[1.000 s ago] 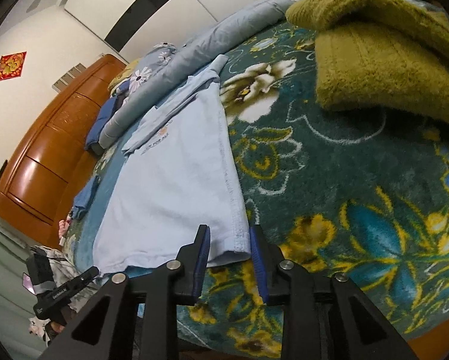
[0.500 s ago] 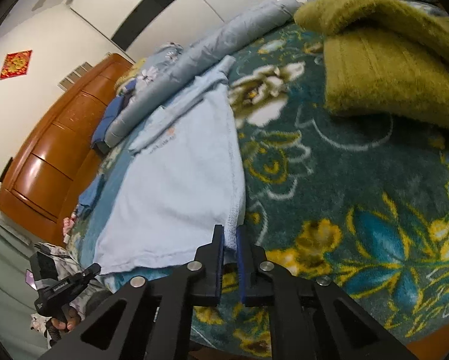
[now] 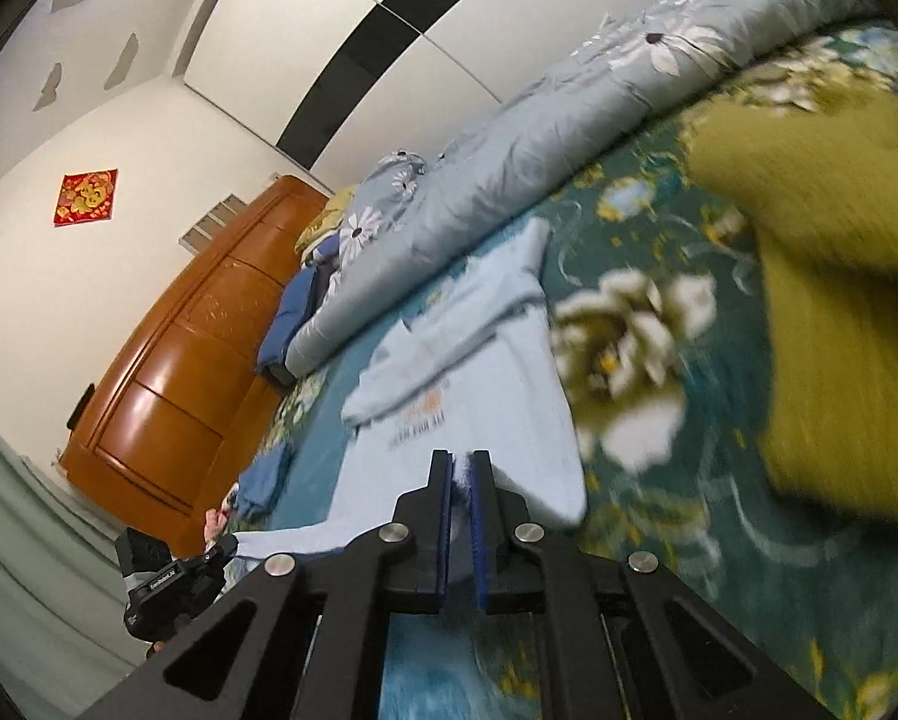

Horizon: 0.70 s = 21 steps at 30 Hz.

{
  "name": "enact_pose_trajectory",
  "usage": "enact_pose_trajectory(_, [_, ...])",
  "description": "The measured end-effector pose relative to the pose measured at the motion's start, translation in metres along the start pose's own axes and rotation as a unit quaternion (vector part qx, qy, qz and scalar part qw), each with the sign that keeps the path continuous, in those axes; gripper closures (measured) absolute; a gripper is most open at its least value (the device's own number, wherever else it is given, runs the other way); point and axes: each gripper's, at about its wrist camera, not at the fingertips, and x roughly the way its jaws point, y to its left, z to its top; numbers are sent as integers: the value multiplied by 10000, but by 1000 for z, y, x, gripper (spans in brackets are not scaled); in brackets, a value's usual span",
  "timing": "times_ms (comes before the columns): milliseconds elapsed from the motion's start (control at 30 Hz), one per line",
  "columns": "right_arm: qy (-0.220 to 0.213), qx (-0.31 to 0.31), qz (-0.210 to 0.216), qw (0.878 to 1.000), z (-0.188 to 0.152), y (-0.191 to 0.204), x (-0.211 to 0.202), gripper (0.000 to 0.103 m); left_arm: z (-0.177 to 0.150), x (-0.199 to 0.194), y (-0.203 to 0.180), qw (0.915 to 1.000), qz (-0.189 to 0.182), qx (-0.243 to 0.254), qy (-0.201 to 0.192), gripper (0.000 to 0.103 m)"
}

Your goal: Fold clothes

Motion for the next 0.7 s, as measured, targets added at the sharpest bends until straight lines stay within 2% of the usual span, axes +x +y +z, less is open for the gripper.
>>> enact_pose_trajectory(367, [-14, -118, -302, 9995, 106, 16, 104, 97, 115, 80, 22, 9991, 402, 42, 129, 99])
enact_pose_trajectory(567, [6, -48, -688, 9976, 160, 14, 169, 97, 172, 139, 37, 9973, 677, 123, 274, 99])
enact_pose_trajectory(700, [113, 8, -999, 9949, 190, 6, 214, 97, 198, 175, 51, 9959, 803, 104, 400, 99])
